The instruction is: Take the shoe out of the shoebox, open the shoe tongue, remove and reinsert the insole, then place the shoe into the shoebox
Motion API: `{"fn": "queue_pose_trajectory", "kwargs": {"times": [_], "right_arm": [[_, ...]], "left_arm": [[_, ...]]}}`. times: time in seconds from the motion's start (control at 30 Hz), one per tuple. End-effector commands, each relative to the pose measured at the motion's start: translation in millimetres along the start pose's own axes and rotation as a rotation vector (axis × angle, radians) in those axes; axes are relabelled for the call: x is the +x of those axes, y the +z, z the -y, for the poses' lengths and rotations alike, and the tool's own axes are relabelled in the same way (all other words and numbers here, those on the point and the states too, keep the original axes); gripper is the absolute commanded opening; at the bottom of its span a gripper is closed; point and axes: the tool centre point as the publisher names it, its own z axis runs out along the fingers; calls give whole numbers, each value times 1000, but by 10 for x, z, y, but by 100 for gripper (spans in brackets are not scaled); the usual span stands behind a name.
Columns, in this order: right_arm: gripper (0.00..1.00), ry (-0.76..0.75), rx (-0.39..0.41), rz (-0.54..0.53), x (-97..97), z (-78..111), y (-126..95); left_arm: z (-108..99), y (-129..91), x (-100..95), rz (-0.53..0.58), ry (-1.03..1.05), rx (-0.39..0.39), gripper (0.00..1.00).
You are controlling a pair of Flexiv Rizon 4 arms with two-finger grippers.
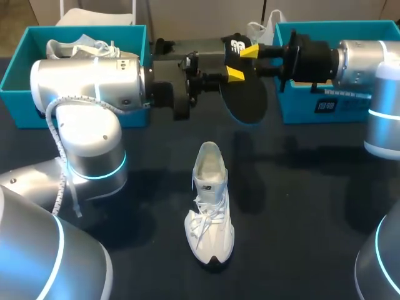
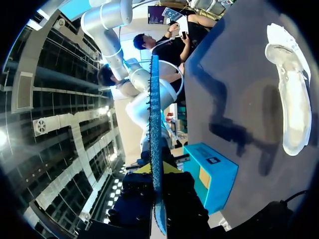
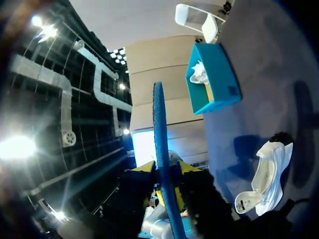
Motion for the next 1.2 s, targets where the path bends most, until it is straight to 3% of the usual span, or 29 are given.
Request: {"fn": "queue_pose_trajectory", "kwargs": {"times": [0.03, 0.37, 0.6, 0.67, 1.1, 1.2], "right_arm": [[100, -7, -22, 5, 24, 76, -85], [100, -57, -50, -15, -5, 152, -279], [100, -59, -74, 1, -9, 183, -371], [100, -59, -74, 1, -9, 183, -371], [100, -59, -74, 1, -9, 183, -371], [100, -59, -74, 1, -9, 183, -371]], "left_arm": [[30, -244, 16, -32, -28, -9, 0], [1, -724, -2, -138, -328, -22, 0], [5, -850, 2, -224, -835, 41, 0], [84, -867, -10, -235, -728, 30, 0], [84, -867, -10, -235, -728, 30, 0], [112, -822, -38, -262, -890, 12, 0]]}}
